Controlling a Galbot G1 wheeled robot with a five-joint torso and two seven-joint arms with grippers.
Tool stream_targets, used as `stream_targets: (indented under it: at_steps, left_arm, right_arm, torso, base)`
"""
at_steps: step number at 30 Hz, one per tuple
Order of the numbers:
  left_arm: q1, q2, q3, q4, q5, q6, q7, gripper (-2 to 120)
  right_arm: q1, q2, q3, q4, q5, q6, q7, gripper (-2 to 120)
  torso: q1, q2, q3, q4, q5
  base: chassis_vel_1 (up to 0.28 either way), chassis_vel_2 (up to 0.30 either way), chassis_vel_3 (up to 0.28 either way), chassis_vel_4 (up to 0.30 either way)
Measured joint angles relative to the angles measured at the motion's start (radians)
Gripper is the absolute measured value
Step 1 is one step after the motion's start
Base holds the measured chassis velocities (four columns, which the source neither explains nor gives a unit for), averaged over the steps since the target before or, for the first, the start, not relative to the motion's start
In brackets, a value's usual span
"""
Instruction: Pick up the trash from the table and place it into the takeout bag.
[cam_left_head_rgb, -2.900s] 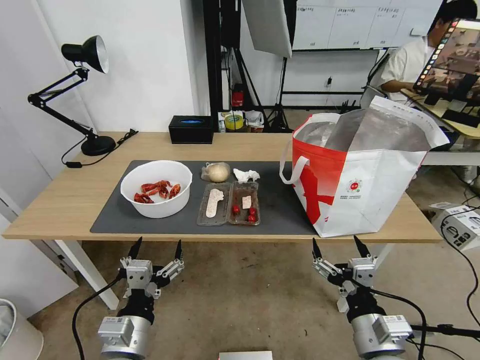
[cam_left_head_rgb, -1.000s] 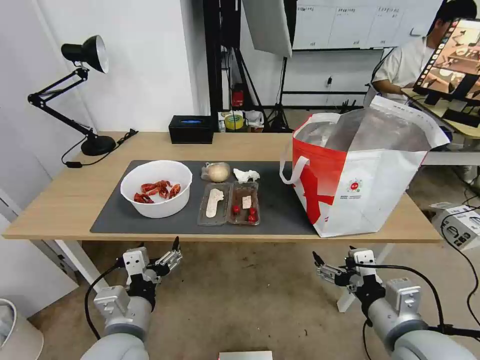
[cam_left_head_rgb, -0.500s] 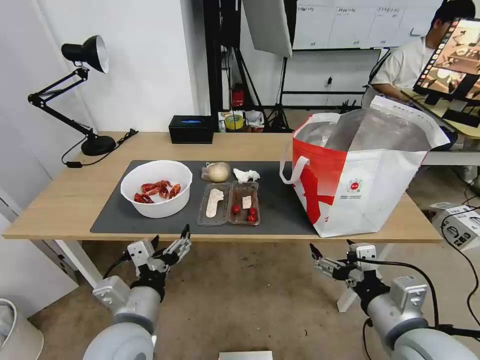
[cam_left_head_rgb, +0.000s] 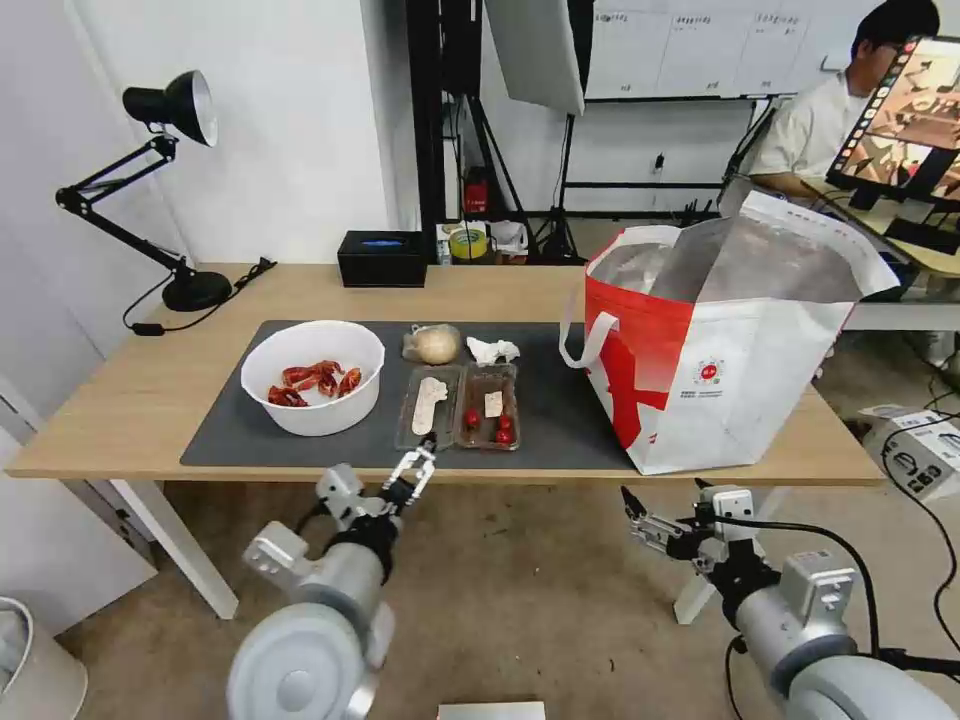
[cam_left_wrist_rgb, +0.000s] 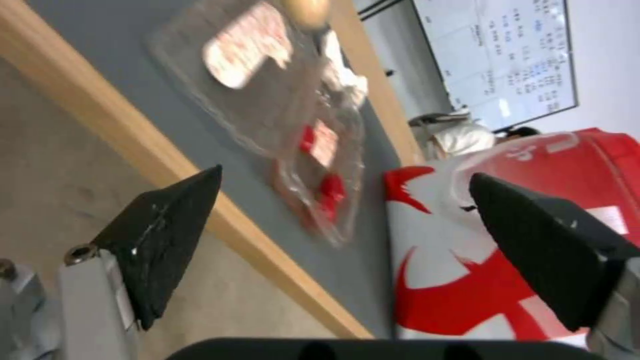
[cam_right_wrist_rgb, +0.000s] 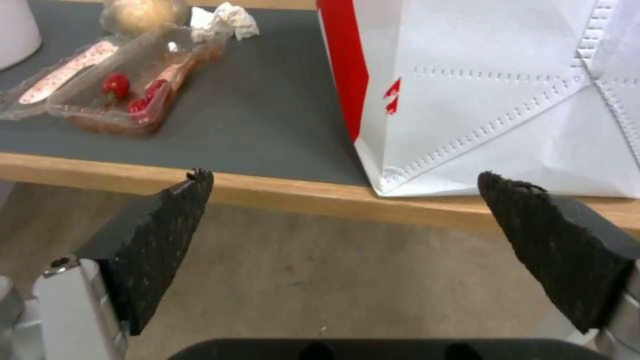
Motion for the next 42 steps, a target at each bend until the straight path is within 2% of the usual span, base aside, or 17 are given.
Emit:
stream_targets:
  at_steps: [5, 11, 18, 42]
  left_arm:
    - [-0.059, -0.006, 0.025, 0.037, -0.032, -0.008, -0.024, 100]
    - [-0.144, -0.003, 0.049, 0.118, -0.047, -0.009, -0.054, 100]
    - [-0.191, -0.013, 0.069, 0.190, -0.044, -0.012, -0.072, 100]
    - [-0.280, -0.032, 0.064, 0.293, -0.042, -0.025, -0.109, 100]
  right_arm:
    - [-0.005, 0.003, 0.006, 0.000, -0.002, 0.000, 0.001, 100]
    - [-0.010, 0.005, 0.015, -0.003, -0.003, 0.000, 0.002, 100]
    - [-0.012, 0.008, 0.018, -0.009, -0.006, 0.000, 0.003, 100]
    - [-0.008, 0.011, 0.016, -0.034, -0.008, 0.005, 0.004, 100]
  torso:
    - [0.000, 0.000, 0.000, 0.0000, 0.0001]
    - [0.000, 0.000, 0.000, 0.0000, 0.0001]
    - [0.000, 0.000, 0.000, 0.0000, 0.0000]
    - [0.000, 0.000, 0.000, 0.0000, 0.0000]
  base:
    - [0.000, 0.000, 0.000, 0.000]
    - [0.000, 0.000, 0.000, 0.000]
    - [0.000, 0.000, 0.000, 0.000]
    - [0.000, 0.000, 0.000, 0.000]
